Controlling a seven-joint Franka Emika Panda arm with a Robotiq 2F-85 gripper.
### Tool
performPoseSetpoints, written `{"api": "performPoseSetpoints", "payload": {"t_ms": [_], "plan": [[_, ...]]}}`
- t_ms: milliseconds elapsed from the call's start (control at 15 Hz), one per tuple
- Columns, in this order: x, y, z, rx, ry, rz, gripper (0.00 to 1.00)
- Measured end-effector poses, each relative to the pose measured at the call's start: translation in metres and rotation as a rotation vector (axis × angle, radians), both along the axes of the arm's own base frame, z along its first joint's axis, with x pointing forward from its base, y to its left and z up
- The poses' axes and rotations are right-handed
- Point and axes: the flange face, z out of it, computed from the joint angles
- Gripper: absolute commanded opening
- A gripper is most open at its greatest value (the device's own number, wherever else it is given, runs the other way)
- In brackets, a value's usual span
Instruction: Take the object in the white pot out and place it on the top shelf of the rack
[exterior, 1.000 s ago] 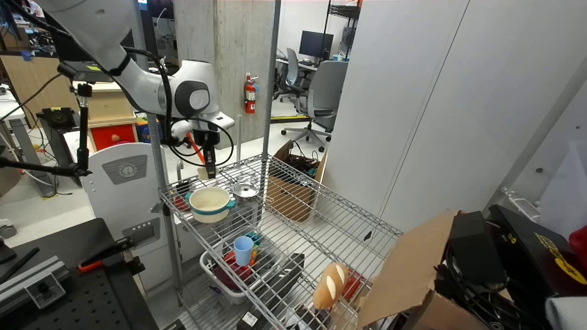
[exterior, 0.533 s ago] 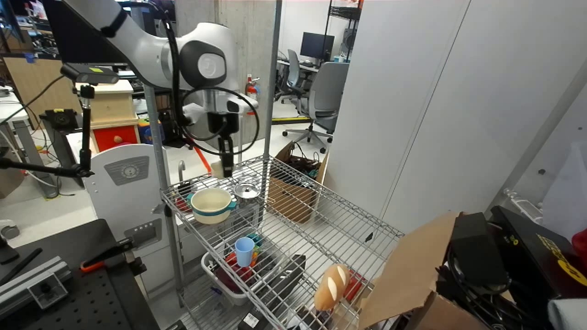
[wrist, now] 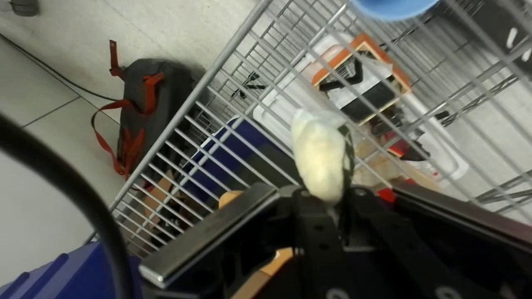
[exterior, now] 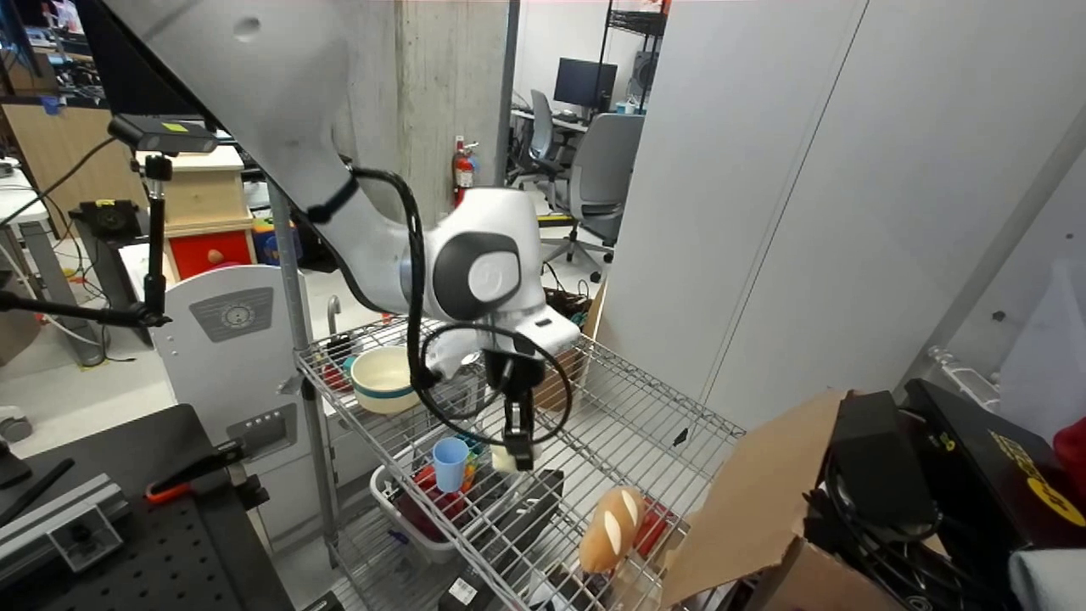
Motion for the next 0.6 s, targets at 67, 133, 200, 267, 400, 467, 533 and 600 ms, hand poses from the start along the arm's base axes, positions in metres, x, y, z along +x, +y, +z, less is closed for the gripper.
{"api": "performPoseSetpoints", "payload": {"t_ms": [67, 133, 200, 267, 400, 467, 533, 600], "plan": [[0.006, -0.012, -0.018, -0.019, -0.009, -0.034, 0.02], [0.013, -0.022, -0.034, -0.039, -0.015, -0.064, 0.02], [0.020, -0.030, -0.048, -0.058, -0.020, -0.090, 0.02], [0.025, -0.035, -0.061, -0.074, -0.026, -0.112, 0.02], [0.034, -0.041, -0.080, -0.093, -0.035, -0.140, 0.02], [0.038, -0.042, -0.087, -0.098, -0.037, -0.147, 0.02], [0.041, -0.041, -0.085, -0.102, -0.031, -0.154, 0.02], [0.045, -0.039, -0.083, -0.099, -0.034, -0.157, 0.02]]}}
